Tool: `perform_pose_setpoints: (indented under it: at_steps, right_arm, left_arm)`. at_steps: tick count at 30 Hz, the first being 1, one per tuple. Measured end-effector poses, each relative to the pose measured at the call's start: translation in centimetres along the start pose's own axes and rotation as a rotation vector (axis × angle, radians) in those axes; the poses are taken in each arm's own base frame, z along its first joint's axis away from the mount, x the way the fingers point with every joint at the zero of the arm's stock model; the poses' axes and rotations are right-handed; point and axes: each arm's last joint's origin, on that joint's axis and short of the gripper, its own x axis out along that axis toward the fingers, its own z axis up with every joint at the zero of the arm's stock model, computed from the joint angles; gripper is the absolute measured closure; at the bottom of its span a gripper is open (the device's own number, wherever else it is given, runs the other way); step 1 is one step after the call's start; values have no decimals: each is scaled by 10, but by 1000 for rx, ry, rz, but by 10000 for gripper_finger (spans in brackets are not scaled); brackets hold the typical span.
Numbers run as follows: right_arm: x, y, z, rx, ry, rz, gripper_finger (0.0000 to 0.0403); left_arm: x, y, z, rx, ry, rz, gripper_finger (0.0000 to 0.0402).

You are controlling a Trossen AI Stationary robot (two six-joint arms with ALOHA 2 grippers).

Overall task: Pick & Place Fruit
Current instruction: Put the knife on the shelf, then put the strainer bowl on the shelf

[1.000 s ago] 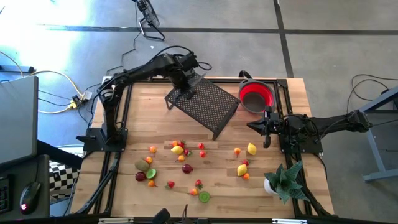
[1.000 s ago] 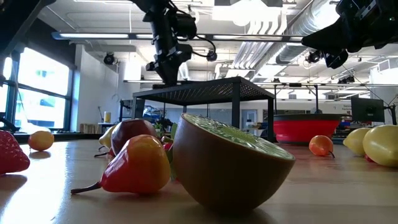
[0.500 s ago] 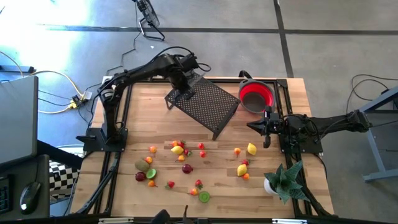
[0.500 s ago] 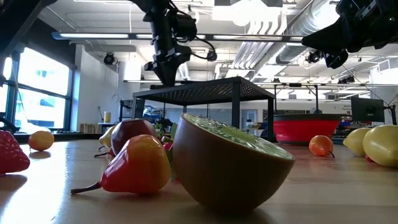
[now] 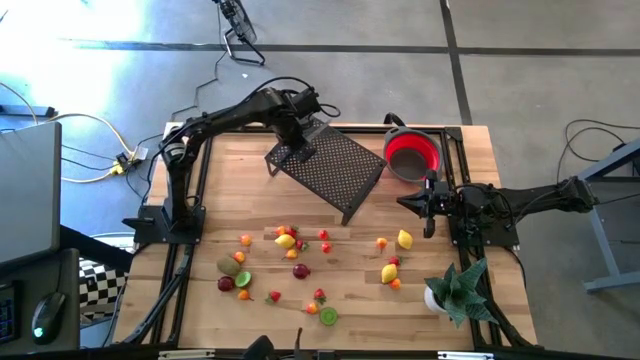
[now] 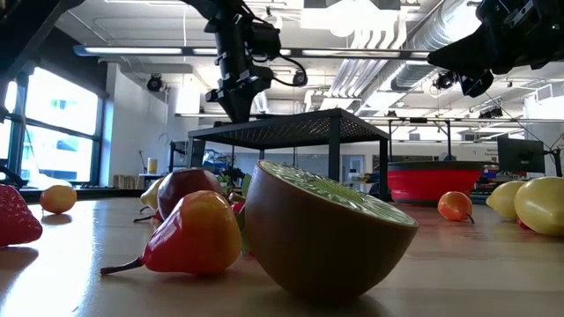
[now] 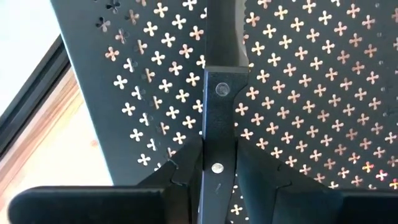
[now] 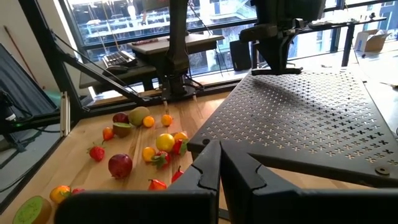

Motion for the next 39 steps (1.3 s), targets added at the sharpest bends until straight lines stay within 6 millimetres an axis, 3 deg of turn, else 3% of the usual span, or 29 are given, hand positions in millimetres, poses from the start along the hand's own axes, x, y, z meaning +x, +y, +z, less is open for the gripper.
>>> perform_pose_setpoints:
  at_steps: [15, 26, 30, 39]
  right_arm:
    - [0, 0, 0, 0, 0, 1, 401]
    - [0, 0, 0, 0, 0, 1, 401]
    - [0, 0, 0, 0, -1, 1, 401]
    - [0, 0, 0, 0, -1, -1, 401]
  left_arm:
    - [0, -1, 3, 1, -33, -5, 291]
    - [-23, 0, 2, 32, -130, -12, 394]
    - [-34, 1, 1, 34, -180, -21, 391]
    - [-36, -1, 7, 27, -244, -39, 382]
